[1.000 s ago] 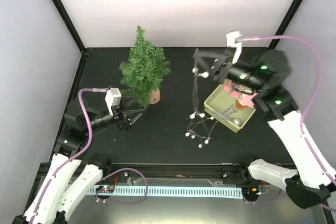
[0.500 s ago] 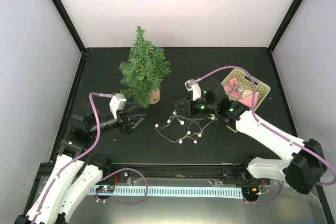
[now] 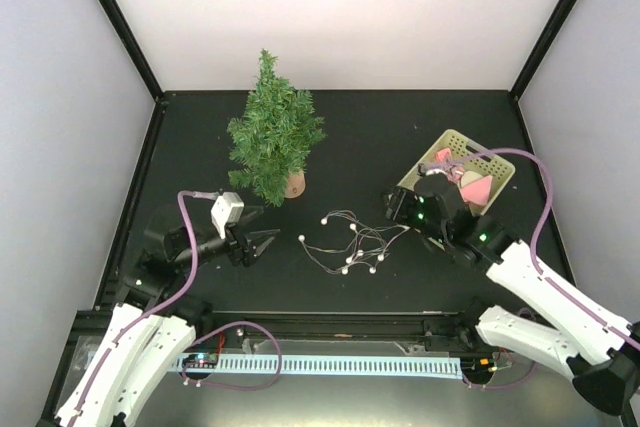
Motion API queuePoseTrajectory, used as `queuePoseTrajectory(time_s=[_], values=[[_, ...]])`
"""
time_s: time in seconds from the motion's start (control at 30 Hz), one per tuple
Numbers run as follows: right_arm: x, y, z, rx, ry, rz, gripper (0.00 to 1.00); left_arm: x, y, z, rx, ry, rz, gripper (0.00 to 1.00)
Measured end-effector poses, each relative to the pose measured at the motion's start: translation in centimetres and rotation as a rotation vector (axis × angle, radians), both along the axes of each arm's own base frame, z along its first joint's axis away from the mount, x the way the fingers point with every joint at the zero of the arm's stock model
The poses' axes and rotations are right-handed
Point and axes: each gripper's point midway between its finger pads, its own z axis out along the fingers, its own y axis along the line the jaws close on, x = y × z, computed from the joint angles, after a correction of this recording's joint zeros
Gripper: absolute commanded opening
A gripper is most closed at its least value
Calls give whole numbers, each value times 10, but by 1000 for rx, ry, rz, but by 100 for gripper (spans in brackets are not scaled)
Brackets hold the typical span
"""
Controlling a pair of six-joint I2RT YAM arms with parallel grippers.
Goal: Decorate the small christmas tree
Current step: Place the decoration item at the center of the board.
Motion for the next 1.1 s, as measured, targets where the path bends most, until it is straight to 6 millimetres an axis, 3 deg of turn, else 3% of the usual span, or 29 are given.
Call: queuePoseTrajectory(time_s=[0.1,0.23,0.6,1.1], values=[[-4,-23,-24,0,30,-125,52,1,2,-2,5,-10,12,83],[-10,-42,-74,-41,110,-232,48,0,3,0,8,-25,16,83],[-10,-54,-142,-40,218,-389,43,-1,6,2,11,-62,37,85],[9,-50,-160,-27,210,-486,38,-3,8,2,12,-87,48,86]])
